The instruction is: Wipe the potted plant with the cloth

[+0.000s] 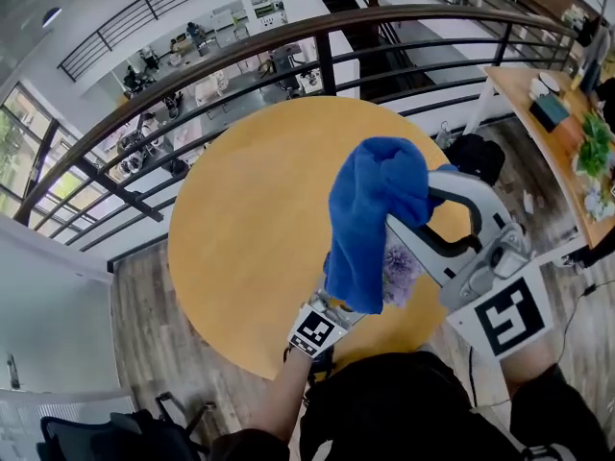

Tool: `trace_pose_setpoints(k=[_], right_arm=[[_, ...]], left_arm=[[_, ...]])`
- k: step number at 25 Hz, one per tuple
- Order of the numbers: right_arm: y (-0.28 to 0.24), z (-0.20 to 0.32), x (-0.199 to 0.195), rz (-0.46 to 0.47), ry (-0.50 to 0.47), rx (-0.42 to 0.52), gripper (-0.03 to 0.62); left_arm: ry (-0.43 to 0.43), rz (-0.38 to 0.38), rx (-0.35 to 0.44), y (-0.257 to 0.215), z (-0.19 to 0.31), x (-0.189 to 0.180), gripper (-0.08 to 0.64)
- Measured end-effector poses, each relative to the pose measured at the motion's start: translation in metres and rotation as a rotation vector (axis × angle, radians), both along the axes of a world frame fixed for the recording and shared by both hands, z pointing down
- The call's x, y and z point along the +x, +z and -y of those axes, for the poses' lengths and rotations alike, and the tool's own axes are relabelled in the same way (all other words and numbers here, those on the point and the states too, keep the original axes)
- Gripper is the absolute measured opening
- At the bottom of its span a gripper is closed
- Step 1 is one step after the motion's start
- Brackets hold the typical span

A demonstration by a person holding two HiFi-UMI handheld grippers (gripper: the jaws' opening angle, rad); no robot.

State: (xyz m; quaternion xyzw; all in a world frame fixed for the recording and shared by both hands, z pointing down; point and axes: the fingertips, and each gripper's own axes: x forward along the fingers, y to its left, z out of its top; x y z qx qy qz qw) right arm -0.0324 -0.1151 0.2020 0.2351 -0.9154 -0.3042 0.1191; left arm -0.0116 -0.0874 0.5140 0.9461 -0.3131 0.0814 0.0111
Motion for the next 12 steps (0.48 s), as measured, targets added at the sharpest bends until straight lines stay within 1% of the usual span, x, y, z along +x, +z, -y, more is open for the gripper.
trace_pose_setpoints(k=[2,3,4,7,10,12], right_arm=[[0.038,0.014,0.012,0.022,0.034,-0.175,0.12],[0.052,0.019,0.018,0.042,0.051,-0.248,0.12],[0.064,0.023,0.024,0.061,0.068,-0.3,0.12],[0.094,0.041,0.049,0.117,0.132,-0.398,0.12],[0.124,0.058,0.07,0.206,0.192,-0.524,0.12],[0.144,0.065,0.082,0.249,0.222,-0.601,0.12]], left_arm=[[-0.001,-0.004,-0.001,0.0,0.0,-0.001,0.325],[0.0,-0.005,-0.001,-0.001,-0.001,-0.001,0.325],[0.002,-0.005,0.0,-0.001,-0.001,-0.002,0.325],[0.008,-0.009,0.0,0.0,0.001,-0.002,0.325],[0.009,-0.01,-0.001,0.001,0.001,-0.006,0.324],[0.009,-0.012,-0.002,0.001,0.0,-0.006,0.324]])
